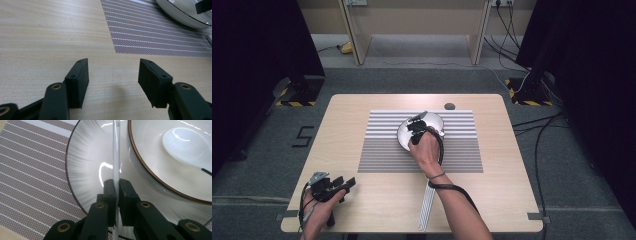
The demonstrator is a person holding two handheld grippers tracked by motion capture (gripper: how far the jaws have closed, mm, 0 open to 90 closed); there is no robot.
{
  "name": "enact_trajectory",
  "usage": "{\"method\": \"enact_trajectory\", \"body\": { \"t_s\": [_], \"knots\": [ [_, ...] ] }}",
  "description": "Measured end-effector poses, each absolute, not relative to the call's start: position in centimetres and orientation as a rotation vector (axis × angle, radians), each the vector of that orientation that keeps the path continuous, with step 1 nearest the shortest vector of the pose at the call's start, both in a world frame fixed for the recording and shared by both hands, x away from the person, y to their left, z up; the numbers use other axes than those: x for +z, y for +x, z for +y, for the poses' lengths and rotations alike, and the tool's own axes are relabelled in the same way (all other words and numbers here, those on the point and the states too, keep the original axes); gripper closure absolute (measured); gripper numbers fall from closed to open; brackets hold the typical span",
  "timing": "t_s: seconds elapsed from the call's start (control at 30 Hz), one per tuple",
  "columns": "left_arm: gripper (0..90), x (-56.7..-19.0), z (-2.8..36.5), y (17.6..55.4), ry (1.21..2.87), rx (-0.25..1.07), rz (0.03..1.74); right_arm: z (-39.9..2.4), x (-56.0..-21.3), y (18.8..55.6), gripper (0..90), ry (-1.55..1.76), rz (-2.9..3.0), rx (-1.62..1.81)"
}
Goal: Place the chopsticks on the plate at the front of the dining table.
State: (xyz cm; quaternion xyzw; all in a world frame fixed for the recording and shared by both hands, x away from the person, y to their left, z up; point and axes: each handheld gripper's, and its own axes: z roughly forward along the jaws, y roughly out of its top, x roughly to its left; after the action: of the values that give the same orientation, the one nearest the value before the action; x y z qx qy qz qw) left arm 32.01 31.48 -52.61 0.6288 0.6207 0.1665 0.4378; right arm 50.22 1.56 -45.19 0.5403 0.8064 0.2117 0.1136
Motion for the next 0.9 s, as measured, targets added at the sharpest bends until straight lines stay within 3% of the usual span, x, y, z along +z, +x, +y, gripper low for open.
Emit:
{"method": "enact_trajectory", "body": {
  "t_s": [0.9],
  "knots": [
    [41.3, -52.6, 31.5, 32.0, 1.564, 0.414, 1.543, 2.9, -46.1, 51.2, 85.3, 1.584, 2.306, 0.703]
  ]
}}
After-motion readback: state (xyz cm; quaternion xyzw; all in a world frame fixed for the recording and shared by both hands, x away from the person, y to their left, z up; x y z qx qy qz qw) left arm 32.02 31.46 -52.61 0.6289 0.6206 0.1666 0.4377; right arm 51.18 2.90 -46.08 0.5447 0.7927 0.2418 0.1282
